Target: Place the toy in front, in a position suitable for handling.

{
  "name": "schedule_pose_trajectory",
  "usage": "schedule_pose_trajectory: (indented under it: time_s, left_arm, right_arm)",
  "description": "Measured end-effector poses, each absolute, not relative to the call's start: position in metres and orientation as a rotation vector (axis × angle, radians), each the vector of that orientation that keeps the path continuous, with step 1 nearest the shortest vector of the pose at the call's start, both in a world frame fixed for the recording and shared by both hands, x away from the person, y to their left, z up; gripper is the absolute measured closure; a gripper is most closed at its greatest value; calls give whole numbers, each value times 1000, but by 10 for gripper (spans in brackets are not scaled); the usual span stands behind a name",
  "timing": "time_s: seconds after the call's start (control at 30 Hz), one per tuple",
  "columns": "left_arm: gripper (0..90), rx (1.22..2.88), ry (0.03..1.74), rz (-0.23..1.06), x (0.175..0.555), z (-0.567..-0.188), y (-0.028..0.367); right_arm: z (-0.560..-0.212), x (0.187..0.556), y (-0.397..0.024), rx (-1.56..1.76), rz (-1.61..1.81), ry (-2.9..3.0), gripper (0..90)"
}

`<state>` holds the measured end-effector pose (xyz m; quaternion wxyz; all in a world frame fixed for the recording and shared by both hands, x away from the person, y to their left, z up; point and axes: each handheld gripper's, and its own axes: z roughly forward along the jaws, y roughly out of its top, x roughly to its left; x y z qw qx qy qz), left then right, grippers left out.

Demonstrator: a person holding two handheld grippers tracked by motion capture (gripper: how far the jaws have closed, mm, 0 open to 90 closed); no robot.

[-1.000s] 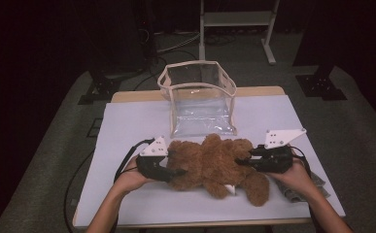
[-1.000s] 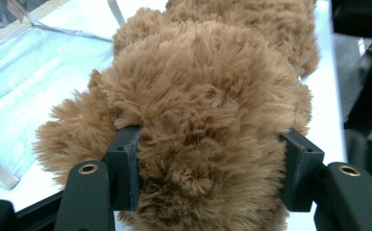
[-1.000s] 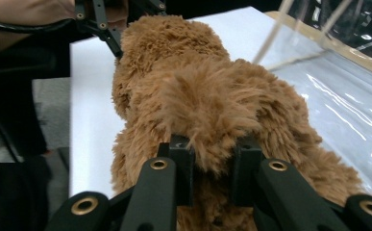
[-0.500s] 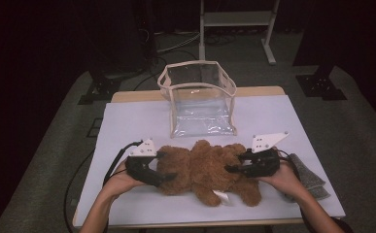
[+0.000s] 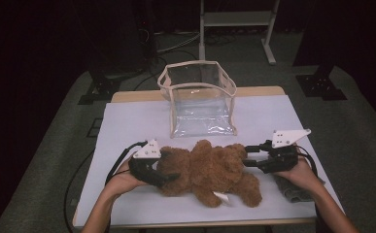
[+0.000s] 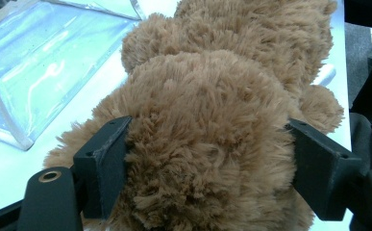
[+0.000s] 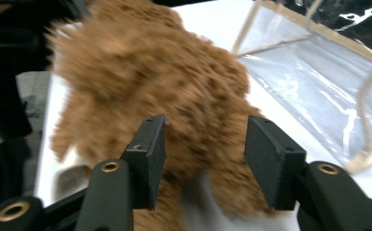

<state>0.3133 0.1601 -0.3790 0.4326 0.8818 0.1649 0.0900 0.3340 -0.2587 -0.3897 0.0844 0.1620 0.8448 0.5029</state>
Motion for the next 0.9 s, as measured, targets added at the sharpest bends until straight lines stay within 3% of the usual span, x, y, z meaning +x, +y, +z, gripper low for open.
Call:
schedule_pose_trajectory:
  time_s: [0.17,0.4,0.6,0.77,0.9]
  left_arm:
    - [228,2220,422,229,315,-378,159]
    - [230,2211,461,212,323,-382,164]
    - [230,2212,477,213,325,-382,167]
    - [229,2203,487,193,327,-383,170]
    - [223,2213,470,200,324,-380,166]
  right_arm:
    - [-401,345,-257,456,1420,2542,428]
    - [-413,352,-244,418,1332,2565,441]
    - [-419,360,-230,411,1275,2558,582]
    - [-416,360,-227,446,1278,2593,847]
    - [-410,356,-229,453,1240,2626,879]
